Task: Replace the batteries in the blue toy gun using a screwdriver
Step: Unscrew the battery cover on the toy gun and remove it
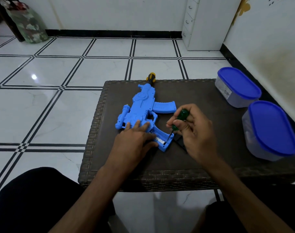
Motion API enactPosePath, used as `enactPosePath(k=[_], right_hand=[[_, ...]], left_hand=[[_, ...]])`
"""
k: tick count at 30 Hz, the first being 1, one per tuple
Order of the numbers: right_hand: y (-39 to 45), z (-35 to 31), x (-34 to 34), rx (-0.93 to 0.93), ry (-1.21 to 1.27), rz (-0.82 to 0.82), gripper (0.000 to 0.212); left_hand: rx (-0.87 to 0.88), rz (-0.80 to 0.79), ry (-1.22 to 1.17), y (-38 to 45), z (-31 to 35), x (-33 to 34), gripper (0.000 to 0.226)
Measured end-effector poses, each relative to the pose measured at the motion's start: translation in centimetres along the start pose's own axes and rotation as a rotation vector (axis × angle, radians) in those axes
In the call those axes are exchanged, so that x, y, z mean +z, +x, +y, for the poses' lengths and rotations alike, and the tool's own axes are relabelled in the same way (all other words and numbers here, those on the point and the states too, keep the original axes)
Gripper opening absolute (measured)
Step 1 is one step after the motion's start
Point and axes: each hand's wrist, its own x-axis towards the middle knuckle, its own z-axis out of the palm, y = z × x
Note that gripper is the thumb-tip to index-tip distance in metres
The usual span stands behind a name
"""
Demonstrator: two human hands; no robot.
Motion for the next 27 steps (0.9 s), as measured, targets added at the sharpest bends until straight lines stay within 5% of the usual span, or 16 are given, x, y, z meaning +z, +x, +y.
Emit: enactPosePath(k=[20, 27], right_hand=[[1.8, -1.4, 1.0, 0.087, -0.087, -0.055, 0.017], [0.8, -0.2, 0.4, 0.098, -0.048, 0.067, 0.013]], left_hand=[[0.041, -0.049, 0.176, 0.1, 0.1, 0.4, 0.042], [0.045, -0.065, 0.198, 0.3, 0.2, 0.3, 0.042]])
